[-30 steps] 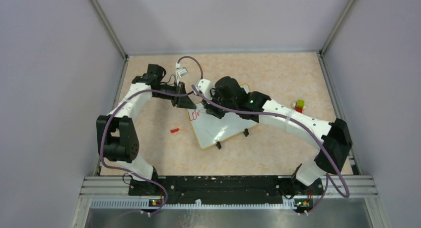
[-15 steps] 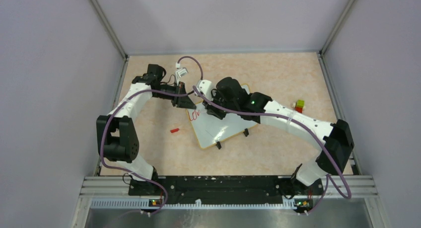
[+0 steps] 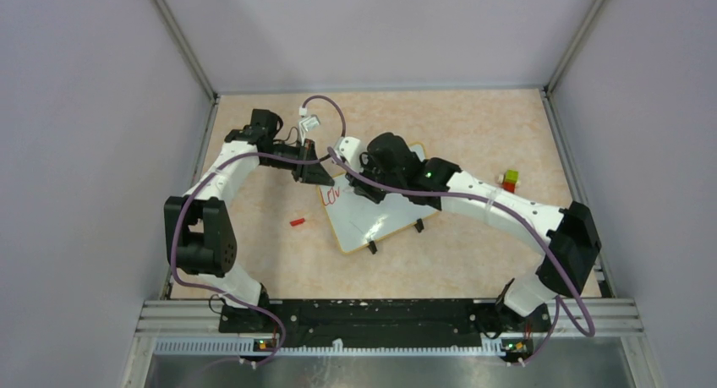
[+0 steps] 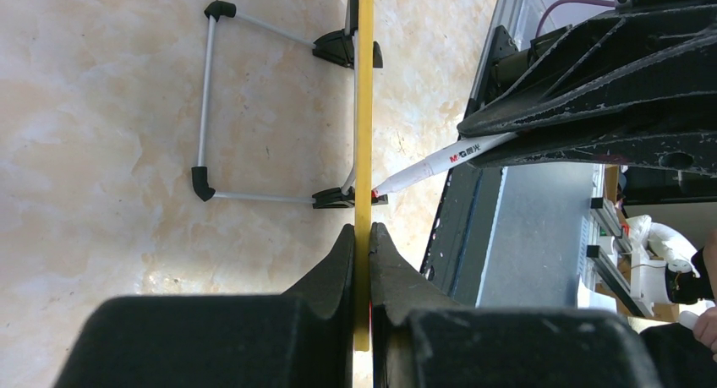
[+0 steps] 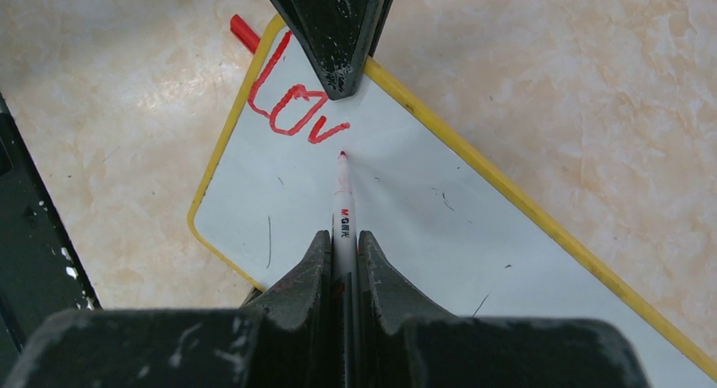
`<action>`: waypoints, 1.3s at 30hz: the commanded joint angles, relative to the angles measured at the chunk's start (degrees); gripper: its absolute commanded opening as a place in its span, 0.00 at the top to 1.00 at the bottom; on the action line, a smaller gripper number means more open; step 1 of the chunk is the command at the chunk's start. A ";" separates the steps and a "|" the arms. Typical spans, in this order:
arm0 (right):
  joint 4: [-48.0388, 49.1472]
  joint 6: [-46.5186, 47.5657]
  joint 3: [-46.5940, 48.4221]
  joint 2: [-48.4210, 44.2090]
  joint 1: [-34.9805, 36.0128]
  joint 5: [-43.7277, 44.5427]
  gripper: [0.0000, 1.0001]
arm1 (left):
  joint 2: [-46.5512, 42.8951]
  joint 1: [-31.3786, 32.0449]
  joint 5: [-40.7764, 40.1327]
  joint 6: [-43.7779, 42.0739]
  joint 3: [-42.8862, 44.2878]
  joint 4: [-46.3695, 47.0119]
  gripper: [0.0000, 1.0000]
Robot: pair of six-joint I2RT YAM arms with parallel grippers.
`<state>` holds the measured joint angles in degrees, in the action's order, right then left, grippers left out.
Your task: Write a sentence on the whiteboard
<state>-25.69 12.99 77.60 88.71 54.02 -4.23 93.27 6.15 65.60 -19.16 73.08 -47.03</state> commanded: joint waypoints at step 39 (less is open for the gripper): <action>3.43 -0.60 3.23 0.93 -2.53 4.05 1.00 | -0.90 0.44 -0.45 0.17 1.08 0.05 1.00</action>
<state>-25.80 12.75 77.60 88.77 52.69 -3.95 93.27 6.15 65.10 -19.20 73.08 -46.54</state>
